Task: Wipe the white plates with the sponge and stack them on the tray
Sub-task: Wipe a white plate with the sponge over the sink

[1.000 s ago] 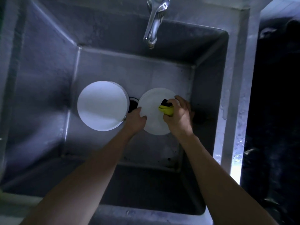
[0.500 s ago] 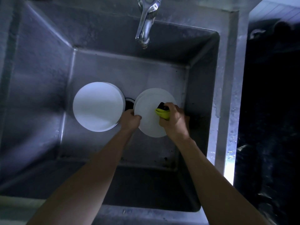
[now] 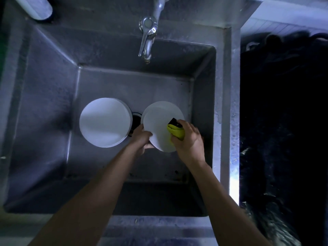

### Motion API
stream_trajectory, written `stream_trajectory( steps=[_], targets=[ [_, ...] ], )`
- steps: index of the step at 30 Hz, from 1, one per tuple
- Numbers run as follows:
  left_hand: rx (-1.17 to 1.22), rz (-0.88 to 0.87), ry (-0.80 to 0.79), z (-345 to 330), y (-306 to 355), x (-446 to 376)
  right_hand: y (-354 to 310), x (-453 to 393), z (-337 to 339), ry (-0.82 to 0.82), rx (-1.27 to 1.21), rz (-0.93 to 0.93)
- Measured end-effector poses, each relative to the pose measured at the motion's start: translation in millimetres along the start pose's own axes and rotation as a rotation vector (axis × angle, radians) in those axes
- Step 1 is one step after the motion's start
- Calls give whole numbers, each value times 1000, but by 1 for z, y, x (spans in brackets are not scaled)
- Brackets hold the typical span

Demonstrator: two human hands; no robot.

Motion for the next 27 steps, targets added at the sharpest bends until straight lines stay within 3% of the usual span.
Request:
stream_trajectory(
  steps=[8, 21, 27],
  targets=[
    [35, -56, 63, 25, 37, 59, -27, 37, 38, 13, 3, -1],
    [148, -225, -77, 43, 109, 155, -130, 78, 55, 52, 61, 190],
    [150, -298, -70, 58, 127, 175, -156, 95, 52, 56, 69, 248]
  ],
)
Point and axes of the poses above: each hand's wrist, its own x-axis away from the middle knuckle, its own z-axis out of the back of the hand, y = z × x, the point moved 10 cm from there along -x, towards the middle knuckle, and after that the axes turned 8 degrees about -z, right-handed, at the moved point
